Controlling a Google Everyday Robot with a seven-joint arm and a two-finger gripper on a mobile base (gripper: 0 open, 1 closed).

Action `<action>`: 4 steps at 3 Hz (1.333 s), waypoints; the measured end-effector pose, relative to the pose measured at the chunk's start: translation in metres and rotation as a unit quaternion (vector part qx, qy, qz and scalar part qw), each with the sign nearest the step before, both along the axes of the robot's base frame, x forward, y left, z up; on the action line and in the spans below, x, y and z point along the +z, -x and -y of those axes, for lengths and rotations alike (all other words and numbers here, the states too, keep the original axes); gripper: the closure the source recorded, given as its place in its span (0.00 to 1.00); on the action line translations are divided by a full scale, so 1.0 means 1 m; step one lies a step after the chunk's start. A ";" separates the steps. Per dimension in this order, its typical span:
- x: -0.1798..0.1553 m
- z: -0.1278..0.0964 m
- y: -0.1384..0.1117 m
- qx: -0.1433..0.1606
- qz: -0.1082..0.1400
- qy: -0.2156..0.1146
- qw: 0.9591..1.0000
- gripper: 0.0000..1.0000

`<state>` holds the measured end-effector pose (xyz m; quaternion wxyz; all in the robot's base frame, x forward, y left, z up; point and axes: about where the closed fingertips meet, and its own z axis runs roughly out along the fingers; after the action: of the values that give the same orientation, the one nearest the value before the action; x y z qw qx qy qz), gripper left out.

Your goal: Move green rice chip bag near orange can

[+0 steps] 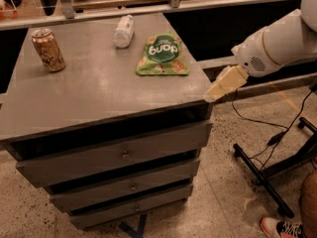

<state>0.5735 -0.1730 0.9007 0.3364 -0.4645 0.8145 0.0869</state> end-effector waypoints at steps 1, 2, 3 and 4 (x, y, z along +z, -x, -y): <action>-0.002 -0.013 -0.033 0.001 0.010 -0.048 0.999 0.00; 0.000 -0.027 -0.059 0.006 0.021 -0.092 0.996 0.00; 0.000 -0.027 -0.059 0.006 0.021 -0.092 0.996 0.00; -0.010 -0.037 -0.067 -0.015 0.031 -0.092 0.995 0.00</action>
Offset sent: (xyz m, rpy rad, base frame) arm 0.0837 0.0372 0.0060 0.2690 -0.0686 0.0143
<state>0.6410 -0.1361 0.8911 0.4042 -0.4219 0.7991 0.1413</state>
